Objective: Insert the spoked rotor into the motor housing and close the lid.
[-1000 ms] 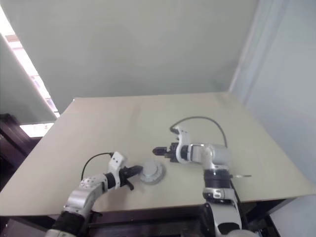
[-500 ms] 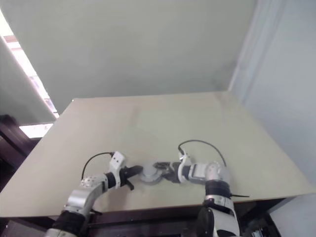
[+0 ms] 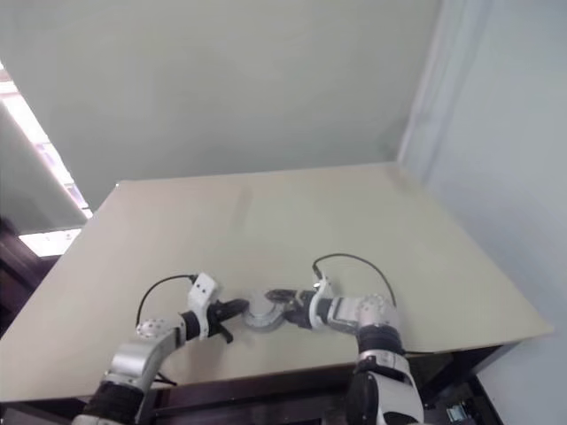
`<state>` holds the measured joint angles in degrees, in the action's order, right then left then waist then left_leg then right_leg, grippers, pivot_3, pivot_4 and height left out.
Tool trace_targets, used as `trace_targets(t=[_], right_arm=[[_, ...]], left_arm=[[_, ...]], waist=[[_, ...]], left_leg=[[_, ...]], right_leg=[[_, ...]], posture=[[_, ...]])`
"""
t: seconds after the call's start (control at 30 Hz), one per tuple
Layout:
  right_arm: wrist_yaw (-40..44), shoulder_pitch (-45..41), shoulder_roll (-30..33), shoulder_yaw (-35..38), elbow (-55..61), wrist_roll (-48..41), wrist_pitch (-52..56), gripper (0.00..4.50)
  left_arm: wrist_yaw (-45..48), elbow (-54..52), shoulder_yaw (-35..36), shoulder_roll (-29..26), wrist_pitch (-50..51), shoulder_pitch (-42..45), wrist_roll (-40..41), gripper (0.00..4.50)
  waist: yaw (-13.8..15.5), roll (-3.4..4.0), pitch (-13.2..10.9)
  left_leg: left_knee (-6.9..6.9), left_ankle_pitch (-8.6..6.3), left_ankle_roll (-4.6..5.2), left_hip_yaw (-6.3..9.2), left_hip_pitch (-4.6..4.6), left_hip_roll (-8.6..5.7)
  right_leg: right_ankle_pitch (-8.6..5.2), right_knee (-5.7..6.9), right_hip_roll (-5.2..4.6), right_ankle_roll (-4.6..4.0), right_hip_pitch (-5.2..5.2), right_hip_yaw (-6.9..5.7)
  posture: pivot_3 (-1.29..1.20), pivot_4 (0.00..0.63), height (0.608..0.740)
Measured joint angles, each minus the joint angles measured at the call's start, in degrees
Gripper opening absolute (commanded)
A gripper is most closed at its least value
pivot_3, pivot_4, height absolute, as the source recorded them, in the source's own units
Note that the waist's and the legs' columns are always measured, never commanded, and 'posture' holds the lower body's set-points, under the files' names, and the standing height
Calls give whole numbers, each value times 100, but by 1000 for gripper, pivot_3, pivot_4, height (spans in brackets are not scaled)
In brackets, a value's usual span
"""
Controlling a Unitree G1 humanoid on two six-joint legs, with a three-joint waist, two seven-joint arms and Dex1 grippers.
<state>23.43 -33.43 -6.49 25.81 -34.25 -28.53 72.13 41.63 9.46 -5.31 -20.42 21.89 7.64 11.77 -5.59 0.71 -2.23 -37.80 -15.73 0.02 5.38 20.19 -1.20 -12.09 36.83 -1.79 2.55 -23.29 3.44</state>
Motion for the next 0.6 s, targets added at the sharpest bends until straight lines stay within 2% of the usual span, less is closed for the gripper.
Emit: trace_targets(t=[0.47,0.6], right_arm=[[-130,-31,-180,-314,-3,6,-124,4483],[-254,-25,-185,-388,10,12,-158,3556]], left_arm=[[-69,-21,12,4,5,-26,-4,0],[-71,-21,12,11,3,-26,-4,0]], waist=[[-16,0,0],[-16,0,0]], left_leg=[[2,0,0,1,-2,3],[2,0,0,1,1,3]], right_leg=[[0,0,3,0,-1,1],[0,0,3,0,-3,1]], posture=[[0,0,740],[0,0,740]])
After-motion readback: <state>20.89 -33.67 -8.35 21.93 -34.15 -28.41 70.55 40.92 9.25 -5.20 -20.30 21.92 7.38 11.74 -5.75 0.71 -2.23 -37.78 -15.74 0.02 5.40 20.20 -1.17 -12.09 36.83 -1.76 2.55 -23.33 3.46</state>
